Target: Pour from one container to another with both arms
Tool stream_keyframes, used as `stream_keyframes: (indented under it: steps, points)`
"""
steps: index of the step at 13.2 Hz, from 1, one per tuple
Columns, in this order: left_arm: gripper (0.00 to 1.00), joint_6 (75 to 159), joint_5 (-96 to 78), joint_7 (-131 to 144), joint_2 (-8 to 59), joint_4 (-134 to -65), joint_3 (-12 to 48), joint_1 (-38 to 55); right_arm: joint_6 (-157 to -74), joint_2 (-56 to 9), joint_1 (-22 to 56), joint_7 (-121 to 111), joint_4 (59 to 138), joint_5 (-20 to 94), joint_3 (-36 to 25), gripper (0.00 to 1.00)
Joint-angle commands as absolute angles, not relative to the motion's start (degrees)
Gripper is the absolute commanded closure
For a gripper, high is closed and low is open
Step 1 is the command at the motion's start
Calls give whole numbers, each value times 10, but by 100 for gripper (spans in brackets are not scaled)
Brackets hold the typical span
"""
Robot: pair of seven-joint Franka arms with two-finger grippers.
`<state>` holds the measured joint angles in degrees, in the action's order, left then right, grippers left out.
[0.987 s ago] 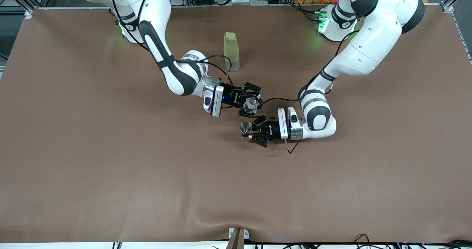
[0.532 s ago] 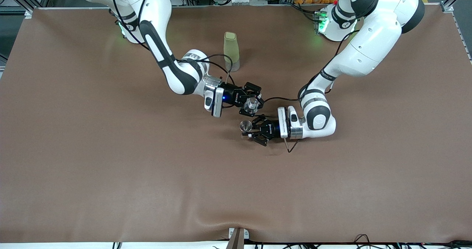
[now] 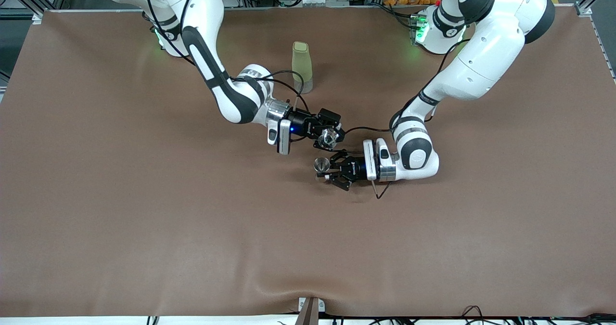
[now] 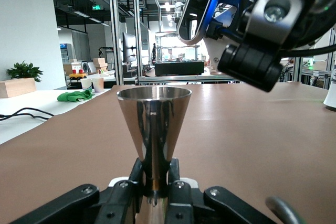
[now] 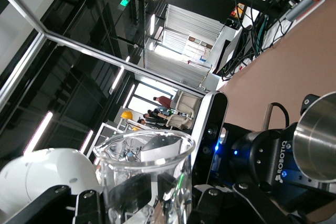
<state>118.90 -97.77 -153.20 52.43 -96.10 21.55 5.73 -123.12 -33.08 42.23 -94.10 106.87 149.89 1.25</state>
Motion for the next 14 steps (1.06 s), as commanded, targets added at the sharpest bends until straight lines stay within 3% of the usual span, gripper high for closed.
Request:
stream_keyframes:
  steps: [1, 14]
  points:
    - [100, 1178, -987, -1556, 516, -977, 217, 49, -1261, -315, 423, -942, 1071, 1588, 20, 100]
    - [100, 1163, -987, -1559, 516, -996, 217, 44, -1284, -313, 425, -891, 1071, 1614, 25, 100]
